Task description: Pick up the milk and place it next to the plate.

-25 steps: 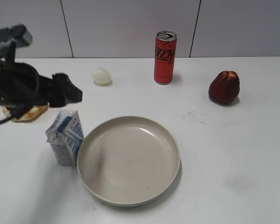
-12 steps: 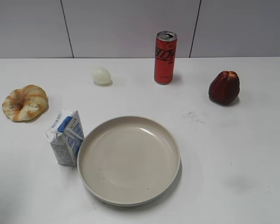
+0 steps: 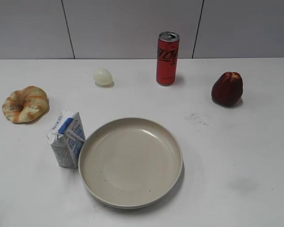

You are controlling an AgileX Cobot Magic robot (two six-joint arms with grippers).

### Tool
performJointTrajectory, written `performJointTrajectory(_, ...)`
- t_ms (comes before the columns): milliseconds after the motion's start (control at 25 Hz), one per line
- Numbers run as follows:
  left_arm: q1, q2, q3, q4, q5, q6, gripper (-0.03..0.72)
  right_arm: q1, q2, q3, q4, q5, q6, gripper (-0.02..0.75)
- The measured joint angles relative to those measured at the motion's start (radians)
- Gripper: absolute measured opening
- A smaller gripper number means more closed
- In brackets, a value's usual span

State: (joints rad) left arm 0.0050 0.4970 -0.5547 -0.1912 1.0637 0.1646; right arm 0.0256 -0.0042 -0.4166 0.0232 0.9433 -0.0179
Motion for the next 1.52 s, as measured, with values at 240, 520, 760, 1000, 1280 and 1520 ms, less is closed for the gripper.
performJointTrajectory(240, 0.000, -0.260, 0.050, 0.040, 0.010, 0.002, 0.582, 0.000, 0.000, 0.000, 0.000, 0.000, 0.000, 0.467)
performJointTrajectory(520, 0.000, -0.356, 0.059, 0.044, 0.022, 0.004, 0.580, 0.000, 0.000, 0.000, 0.000, 0.000, 0.000, 0.467)
performJointTrajectory(760, 0.000, -0.374, 0.059, 0.044, 0.023, 0.004, 0.580, 0.000, 0.000, 0.000, 0.000, 0.000, 0.000, 0.467)
performJointTrajectory(1000, 0.000, -0.483, 0.059, 0.044, 0.023, 0.004, 0.578, 0.000, 0.000, 0.000, 0.000, 0.000, 0.000, 0.467)
performJointTrajectory(1280, 0.000, -0.486, 0.059, 0.044, 0.024, 0.004, 0.569, 0.000, 0.000, 0.000, 0.000, 0.000, 0.000, 0.467)
performJointTrajectory(1520, 0.000, -0.486, 0.059, 0.044, 0.024, 0.004, 0.550, 0.000, 0.000, 0.000, 0.000, 0.000, 0.000, 0.467)
